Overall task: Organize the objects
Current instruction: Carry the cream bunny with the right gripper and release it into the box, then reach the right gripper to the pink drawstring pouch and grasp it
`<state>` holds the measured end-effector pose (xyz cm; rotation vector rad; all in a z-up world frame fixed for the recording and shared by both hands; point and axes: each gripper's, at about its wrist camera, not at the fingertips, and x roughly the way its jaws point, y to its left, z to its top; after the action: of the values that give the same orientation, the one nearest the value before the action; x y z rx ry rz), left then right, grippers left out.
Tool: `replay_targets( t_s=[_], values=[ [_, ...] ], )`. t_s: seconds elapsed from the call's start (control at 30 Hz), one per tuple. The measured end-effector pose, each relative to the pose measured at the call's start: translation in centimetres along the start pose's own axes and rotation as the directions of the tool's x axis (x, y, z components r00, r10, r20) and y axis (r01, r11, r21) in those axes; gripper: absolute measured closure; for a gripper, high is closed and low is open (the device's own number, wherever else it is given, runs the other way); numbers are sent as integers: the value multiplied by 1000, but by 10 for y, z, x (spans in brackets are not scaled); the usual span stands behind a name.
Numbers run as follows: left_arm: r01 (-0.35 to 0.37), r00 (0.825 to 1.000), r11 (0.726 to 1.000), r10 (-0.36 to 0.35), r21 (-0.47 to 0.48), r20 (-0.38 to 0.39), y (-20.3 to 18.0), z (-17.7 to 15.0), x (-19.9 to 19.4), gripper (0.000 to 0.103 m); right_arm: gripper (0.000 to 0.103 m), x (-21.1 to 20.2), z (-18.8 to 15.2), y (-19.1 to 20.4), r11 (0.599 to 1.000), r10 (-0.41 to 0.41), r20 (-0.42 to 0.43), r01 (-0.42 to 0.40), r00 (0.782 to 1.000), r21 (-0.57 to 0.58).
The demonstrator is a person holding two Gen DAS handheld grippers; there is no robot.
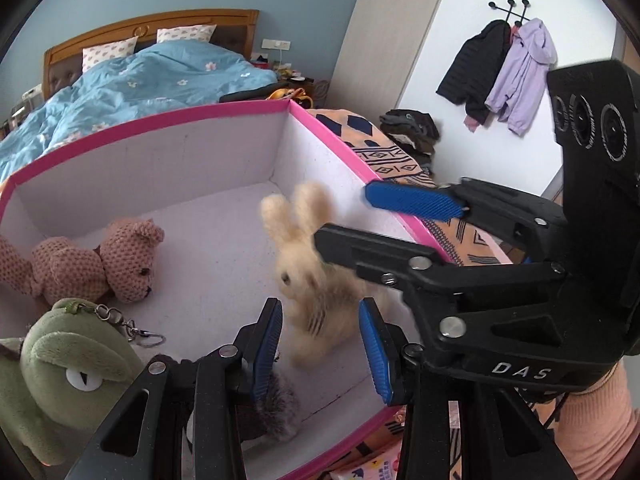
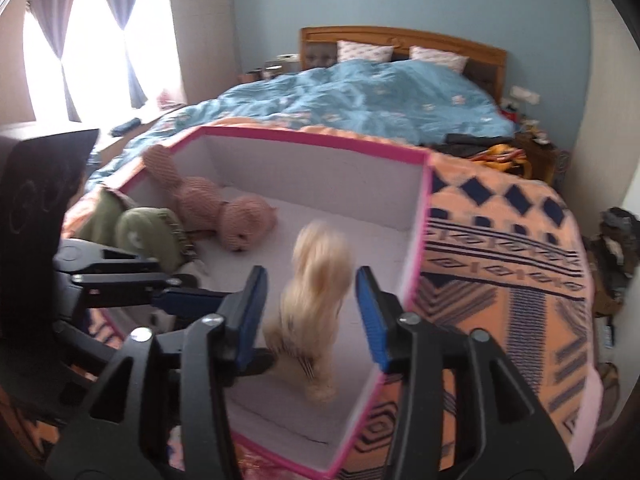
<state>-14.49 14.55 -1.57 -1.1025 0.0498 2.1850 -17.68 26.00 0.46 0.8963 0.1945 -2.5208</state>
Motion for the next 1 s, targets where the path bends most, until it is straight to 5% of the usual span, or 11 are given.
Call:
replay_targets(
  t_s=[0.37,0.67,0.83,1.0],
  values=[
    [-21,994,1000,19,16,107,-4,-20,-37,41,48,-46,-21,2,997,59,92,-63,994,48],
    [27,966,997,-46,77,253,-21,-51,-97,27,42,-87,-58,4,985,134,139,-147,981,90],
    [35,975,990,-63,135,213,-37,-75,-88,26,42,-76,-90,-6,981,127,51,-133,991,141],
    [38,995,990,-50,134,84,-41,-93,-46,26,42,-53,-117,-22,972,108,-40,-97,993,215]
  ],
)
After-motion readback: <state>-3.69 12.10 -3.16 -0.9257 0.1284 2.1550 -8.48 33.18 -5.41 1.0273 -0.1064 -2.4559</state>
